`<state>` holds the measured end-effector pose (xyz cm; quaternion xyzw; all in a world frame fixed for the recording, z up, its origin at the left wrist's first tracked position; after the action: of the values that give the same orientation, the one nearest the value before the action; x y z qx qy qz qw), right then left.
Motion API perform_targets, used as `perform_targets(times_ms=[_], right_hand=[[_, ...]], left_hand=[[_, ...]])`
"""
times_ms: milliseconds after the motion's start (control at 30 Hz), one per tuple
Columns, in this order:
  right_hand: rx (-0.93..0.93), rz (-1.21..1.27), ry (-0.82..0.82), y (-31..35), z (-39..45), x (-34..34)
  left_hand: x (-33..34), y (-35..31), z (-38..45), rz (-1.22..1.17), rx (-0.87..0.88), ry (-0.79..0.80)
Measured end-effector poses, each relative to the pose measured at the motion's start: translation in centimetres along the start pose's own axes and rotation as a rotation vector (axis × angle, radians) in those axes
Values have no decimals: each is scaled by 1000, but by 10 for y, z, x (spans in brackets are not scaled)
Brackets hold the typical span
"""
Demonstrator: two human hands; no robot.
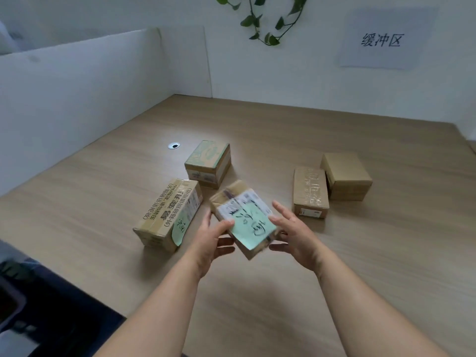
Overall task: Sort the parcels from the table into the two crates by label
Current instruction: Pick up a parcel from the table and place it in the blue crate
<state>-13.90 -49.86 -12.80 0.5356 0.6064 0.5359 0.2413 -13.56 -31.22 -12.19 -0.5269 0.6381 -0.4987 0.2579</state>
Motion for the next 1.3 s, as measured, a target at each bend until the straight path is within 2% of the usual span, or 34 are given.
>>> perform_targets(times_ms=[100,233,367,500,633,933,1300], right_hand=[[-22,-15,41,-2,6,15],[-80,49,59,3,19,40],[-65,-39,146,4,30,72],[-59,-115,189,5,39,106],[-19,-200,253,1,51,151],[53,-342,403,-27,92,302],[148,-343,581,-97,130,508]], left_hand=[[-16,-1,-18,-74,80,-124],[-31,3,-44,-125,148,-200],[-49,5,-65,-172,232,-257],[-79,12,-92,-135,192,-302],[-122,14,-132,54,127,-416],[-238,16,-240,272,113,-650],[-388,55,-379,220,59,-835]])
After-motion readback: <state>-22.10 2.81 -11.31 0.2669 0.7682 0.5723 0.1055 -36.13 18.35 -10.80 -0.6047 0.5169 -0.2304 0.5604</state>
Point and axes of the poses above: each hand's wrist, its own z-axis towards the middle knuckle, its own x-axis out of the palm, y = z × x, the point moved 6 cm from there along z, towards the middle knuckle, and after that the axes turned 15 degrees about y, right-handed, at the moved point
